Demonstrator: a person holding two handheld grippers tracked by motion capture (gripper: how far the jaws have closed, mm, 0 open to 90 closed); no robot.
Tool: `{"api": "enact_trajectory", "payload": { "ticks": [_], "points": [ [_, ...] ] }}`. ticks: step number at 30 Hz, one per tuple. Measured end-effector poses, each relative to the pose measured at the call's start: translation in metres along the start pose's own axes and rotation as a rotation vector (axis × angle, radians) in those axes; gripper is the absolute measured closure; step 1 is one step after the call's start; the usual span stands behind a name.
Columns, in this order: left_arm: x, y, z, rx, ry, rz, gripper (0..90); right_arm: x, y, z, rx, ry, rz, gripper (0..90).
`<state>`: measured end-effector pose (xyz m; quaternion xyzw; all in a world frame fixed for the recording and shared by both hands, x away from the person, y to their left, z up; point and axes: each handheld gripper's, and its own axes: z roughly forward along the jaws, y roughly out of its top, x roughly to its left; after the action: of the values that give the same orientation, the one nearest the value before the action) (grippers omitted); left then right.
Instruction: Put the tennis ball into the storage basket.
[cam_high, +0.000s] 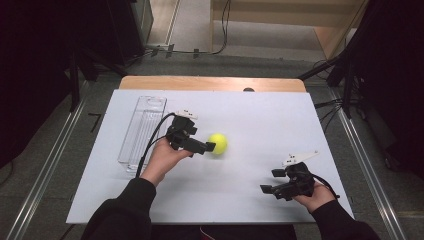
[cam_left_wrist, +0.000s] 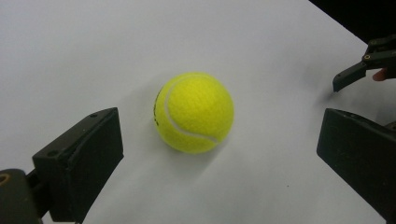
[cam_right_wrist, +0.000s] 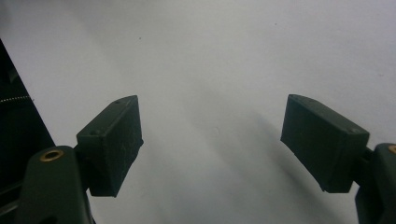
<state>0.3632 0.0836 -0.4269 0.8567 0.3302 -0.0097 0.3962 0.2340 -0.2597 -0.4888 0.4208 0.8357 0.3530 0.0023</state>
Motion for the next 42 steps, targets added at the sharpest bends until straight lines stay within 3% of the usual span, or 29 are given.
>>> {"api": "enact_trajectory", "payload": {
  "ticks": [17, 42],
  "points": [
    [0.002, 0.017, 0.012, 0.010, 0.004, 0.000, 0.9, 0.000, 0.000, 0.000, -0.002, 0.001, 0.000, 18.5],
    [0.001, 0.036, 0.035, -0.005, 0.015, 0.040, 0.9, -0.002, 0.000, -0.002, -0.018, -0.015, 0.019, 18.2]
  ]
}}
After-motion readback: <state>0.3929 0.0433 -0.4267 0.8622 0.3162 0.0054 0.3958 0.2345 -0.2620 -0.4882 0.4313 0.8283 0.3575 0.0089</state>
